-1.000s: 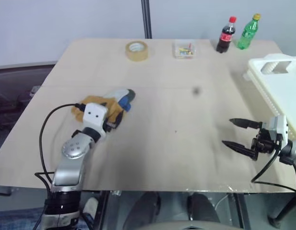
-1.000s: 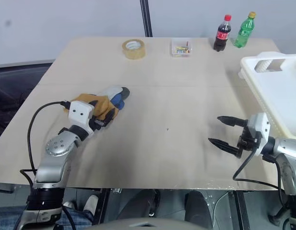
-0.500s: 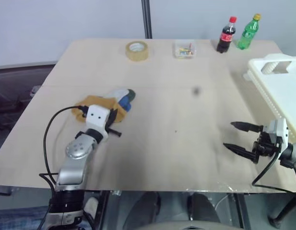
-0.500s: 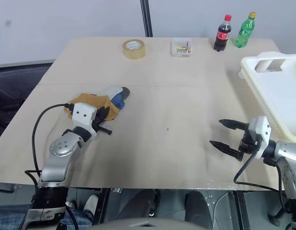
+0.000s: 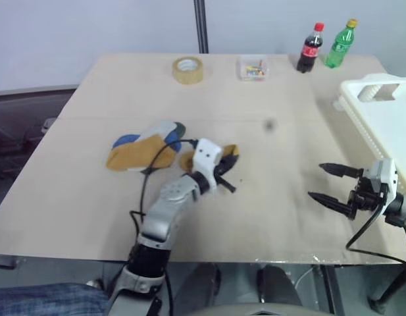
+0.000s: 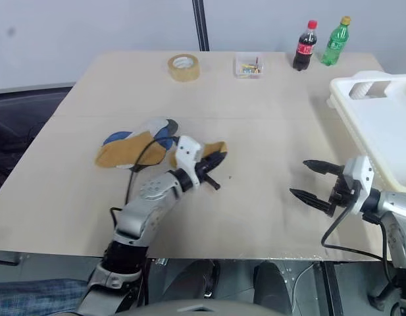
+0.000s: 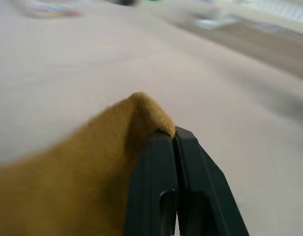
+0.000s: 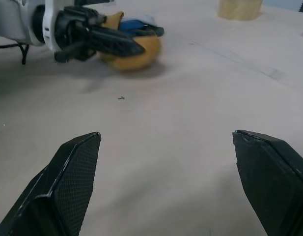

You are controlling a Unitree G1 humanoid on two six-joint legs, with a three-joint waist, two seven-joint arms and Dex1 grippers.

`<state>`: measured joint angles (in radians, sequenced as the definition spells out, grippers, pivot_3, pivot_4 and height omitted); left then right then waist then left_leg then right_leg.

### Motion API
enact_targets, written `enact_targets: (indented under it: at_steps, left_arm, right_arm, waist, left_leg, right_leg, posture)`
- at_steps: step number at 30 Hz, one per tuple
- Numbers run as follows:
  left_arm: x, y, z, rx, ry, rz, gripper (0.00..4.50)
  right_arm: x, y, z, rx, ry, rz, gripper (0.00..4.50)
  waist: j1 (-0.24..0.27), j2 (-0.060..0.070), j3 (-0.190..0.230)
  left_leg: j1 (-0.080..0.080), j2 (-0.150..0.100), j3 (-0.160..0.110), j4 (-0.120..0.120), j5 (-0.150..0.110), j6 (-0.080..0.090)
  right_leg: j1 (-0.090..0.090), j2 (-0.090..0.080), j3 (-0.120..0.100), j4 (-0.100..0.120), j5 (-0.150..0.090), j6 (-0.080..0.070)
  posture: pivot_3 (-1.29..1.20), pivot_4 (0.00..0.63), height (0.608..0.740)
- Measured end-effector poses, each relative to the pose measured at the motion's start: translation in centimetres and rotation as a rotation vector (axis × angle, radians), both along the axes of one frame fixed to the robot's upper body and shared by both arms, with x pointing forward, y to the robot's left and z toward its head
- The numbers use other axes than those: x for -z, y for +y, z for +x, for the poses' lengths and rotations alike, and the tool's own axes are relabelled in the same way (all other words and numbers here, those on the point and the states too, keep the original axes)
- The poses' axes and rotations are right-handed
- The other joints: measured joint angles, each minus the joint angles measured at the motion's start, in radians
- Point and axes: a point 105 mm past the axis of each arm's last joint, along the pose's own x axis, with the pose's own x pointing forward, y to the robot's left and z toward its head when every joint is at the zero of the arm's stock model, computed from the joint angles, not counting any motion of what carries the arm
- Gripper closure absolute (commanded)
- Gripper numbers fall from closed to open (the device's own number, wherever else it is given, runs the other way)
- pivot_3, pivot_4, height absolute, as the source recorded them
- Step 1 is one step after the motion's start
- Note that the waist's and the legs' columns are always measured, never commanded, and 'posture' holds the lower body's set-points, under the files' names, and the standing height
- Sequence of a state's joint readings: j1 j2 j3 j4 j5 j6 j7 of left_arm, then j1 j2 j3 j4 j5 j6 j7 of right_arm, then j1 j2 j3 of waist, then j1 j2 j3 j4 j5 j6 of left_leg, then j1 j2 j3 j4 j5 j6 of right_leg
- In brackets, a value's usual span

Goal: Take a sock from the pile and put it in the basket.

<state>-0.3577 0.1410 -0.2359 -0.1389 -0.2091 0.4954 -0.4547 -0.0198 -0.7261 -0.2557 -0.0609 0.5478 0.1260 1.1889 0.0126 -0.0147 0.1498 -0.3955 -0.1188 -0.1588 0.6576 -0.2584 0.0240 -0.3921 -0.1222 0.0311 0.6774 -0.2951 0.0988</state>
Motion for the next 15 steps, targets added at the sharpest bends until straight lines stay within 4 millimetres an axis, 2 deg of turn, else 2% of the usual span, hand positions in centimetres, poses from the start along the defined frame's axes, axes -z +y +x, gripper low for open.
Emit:
enact_targets:
  at_steps: [3, 6, 8, 10, 12, 15]
  left_arm:
    - [-0.3, -3.1, 0.1, 0.092, 0.005, 0.005, 4.49]
    - [-1.5, -7.1, -1.2, 0.233, -0.024, -0.021, 4.49]
    - [-2.0, -8.3, -2.0, 0.286, -0.035, -0.033, 4.49]
    - [-2.8, -8.7, -2.3, 0.294, -0.017, -0.095, 4.49]
    - [-4.6, -8.5, -2.5, 0.286, -0.001, -0.201, 4.49]
    - [-6.8, -6.5, -2.7, 0.239, 0.041, -0.379, 4.49]
  right_arm:
    - [0.1, -0.1, -0.1, 0.003, 0.001, -0.001, 0.00]
    - [0.1, -0.2, -0.2, 0.019, 0.002, -0.003, 0.00]
    - [0.2, -0.5, -0.3, 0.034, 0.001, -0.004, 0.00]
    - [0.3, -0.7, -0.5, 0.048, 0.005, -0.005, 0.00]
    - [0.2, -0.8, -0.5, 0.056, 0.003, -0.006, 0.00]
    - [0.0, -0.7, -0.5, 0.057, -0.006, -0.008, 0.00]
  waist:
    - [0.003, 0.000, 0.000]
    - [0.003, -0.001, 0.000]
    - [-0.001, 0.000, 0.000]
    - [-0.002, 0.000, 0.000]
    - [-0.002, 0.000, 0.000]
    - [-0.003, 0.000, 0.000]
  left_leg:
    - [-0.002, 0.000, 0.000, 0.002, 0.000, 0.000]
    - [-0.004, -0.001, 0.000, 0.006, -0.001, 0.001]
    - [-0.003, -0.001, 0.000, 0.006, -0.001, 0.001]
    - [-0.003, 0.000, -0.001, 0.006, -0.001, 0.001]
    - [-0.003, 0.000, -0.001, 0.007, -0.001, 0.001]
    - [-0.002, 0.000, 0.000, 0.007, -0.001, 0.001]
  right_leg:
    - [0.000, 0.000, -0.001, 0.000, 0.000, 0.000]
    - [0.000, -0.001, -0.001, 0.000, 0.000, 0.000]
    - [0.000, 0.000, 0.000, 0.000, 0.000, 0.001]
    - [0.000, 0.001, 0.000, 0.001, 0.000, 0.001]
    - [0.000, 0.001, 0.000, 0.001, 0.000, 0.001]
    - [0.000, 0.001, 0.001, 0.001, 0.000, 0.001]
  posture:
    - [0.00, 0.150, 0.740]
    - [0.00, 0.150, 0.740]
    - [0.00, 0.150, 0.740]
    - [0.00, 0.150, 0.740]
    - [0.00, 0.150, 0.740]
    - [0.00, 0.150, 0.740]
